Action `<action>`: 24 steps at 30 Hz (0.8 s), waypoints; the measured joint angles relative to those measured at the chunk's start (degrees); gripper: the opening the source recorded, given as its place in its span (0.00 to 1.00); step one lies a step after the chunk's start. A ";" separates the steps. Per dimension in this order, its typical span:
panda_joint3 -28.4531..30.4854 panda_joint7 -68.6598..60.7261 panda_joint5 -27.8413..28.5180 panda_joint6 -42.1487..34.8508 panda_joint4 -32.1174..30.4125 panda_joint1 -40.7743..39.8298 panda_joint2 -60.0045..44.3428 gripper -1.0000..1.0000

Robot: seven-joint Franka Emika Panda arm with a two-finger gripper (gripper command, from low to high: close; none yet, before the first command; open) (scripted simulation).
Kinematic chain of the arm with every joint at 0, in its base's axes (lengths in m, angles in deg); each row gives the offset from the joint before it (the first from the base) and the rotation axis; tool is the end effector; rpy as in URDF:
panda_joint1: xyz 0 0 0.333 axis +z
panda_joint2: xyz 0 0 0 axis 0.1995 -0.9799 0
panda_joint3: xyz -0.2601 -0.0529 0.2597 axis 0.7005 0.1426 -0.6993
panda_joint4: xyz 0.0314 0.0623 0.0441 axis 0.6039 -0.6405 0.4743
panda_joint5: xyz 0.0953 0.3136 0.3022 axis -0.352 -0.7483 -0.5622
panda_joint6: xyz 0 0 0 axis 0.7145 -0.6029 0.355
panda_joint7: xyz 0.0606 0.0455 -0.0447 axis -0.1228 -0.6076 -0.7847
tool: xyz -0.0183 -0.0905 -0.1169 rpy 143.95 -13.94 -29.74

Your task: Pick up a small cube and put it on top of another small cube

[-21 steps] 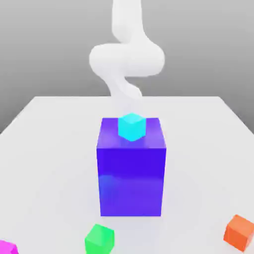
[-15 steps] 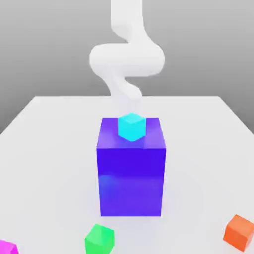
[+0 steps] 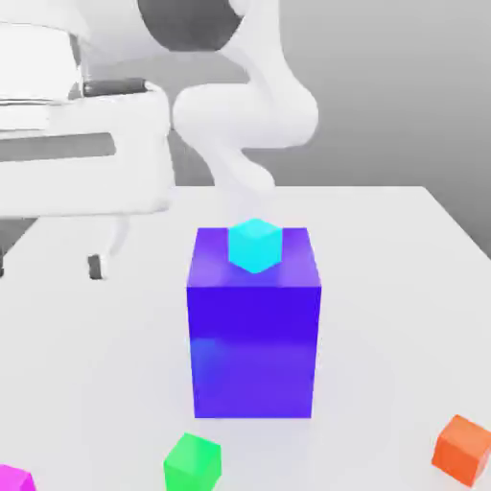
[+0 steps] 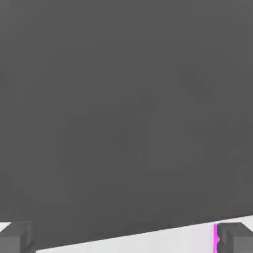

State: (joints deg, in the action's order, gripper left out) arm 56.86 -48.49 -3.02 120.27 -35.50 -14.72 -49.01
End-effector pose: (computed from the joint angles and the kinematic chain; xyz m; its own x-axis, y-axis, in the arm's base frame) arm 0.5963 -0.1921 0.3818 0.5344 -0.8367 0.1197 -0.7990 -0.5463 -0.2515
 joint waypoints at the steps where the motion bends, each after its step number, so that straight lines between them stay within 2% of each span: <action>1: 0.08 -0.64 -0.47 0.39 0.35 -0.54 -2.07 0.50; 12: 1.69 -5.58 -2.35 5.16 4.15 -6.79 -24.07 0.50; 16: -0.83 -7.59 -4.85 10.52 6.15 -9.33 -32.36 0.50; 17: -1.25 -7.86 -5.22 11.27 6.42 -9.68 -33.42 0.00; 24: -1.11 -7.86 -5.20 11.01 6.36 -9.57 -33.15 0.00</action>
State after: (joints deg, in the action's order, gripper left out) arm 55.75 -56.35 -8.21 131.28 -29.15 -24.30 -82.16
